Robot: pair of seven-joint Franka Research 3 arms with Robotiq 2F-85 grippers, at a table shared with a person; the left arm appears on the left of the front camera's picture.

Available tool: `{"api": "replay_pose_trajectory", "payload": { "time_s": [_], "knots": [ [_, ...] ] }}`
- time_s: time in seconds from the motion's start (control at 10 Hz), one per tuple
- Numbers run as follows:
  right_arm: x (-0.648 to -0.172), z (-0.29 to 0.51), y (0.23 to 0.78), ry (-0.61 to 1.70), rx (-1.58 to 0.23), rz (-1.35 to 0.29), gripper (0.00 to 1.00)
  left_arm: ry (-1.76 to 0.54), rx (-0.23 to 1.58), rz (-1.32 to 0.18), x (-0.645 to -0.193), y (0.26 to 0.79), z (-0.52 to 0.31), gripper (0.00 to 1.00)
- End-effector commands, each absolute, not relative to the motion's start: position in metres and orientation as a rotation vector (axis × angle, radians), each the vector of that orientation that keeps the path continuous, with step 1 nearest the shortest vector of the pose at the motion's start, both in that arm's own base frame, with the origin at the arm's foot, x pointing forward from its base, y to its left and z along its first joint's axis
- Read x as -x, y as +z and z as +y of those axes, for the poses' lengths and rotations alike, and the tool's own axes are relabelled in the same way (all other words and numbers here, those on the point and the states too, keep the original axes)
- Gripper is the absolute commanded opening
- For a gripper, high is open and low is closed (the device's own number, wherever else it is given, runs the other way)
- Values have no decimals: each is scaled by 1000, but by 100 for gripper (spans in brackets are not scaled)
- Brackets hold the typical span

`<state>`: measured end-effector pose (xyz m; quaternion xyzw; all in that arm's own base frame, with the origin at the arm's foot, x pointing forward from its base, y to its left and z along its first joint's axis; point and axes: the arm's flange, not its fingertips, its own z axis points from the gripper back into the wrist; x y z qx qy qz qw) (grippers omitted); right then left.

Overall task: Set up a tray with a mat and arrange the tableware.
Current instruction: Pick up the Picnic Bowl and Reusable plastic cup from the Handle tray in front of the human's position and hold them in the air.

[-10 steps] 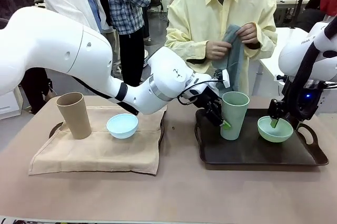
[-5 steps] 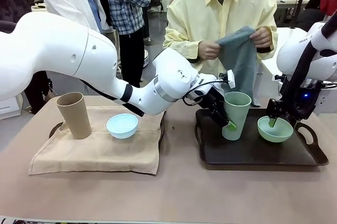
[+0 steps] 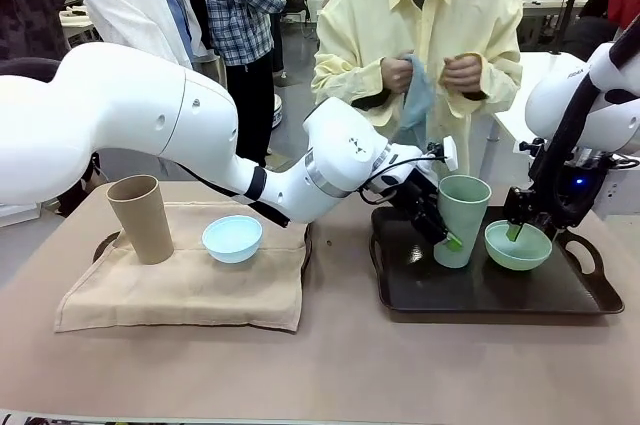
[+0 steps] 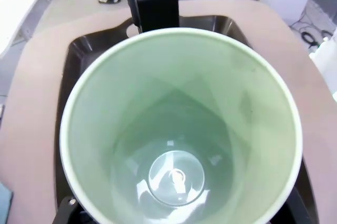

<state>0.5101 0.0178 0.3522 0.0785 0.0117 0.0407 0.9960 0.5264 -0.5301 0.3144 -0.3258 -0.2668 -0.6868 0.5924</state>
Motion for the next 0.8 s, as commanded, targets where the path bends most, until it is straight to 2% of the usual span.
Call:
{"api": "replay_pose_trajectory", "payload": {
  "time_s": [0.0,0.1,0.2,0.3,0.5,0.6,0.7],
  "knots": [
    [-516,14,350,115,-190,32,19,-1581,841,-664,-534,319,-527,40],
    [-517,13,349,118,-190,35,0,-1574,876,-674,-535,321,-523,0],
    [-518,13,349,117,-192,40,0,-1567,900,-679,-537,321,-517,36],
    [-518,12,349,119,-190,47,0,-1554,913,-677,-538,318,-512,0],
    [-518,13,349,120,-188,52,0,-1557,913,-671,-540,317,-511,0],
    [-518,14,349,121,-185,52,0,-1564,903,-668,-539,317,-510,24],
    [-517,13,348,121,-185,55,0,-1570,893,-666,-539,317,-509,24]
  ]
}}
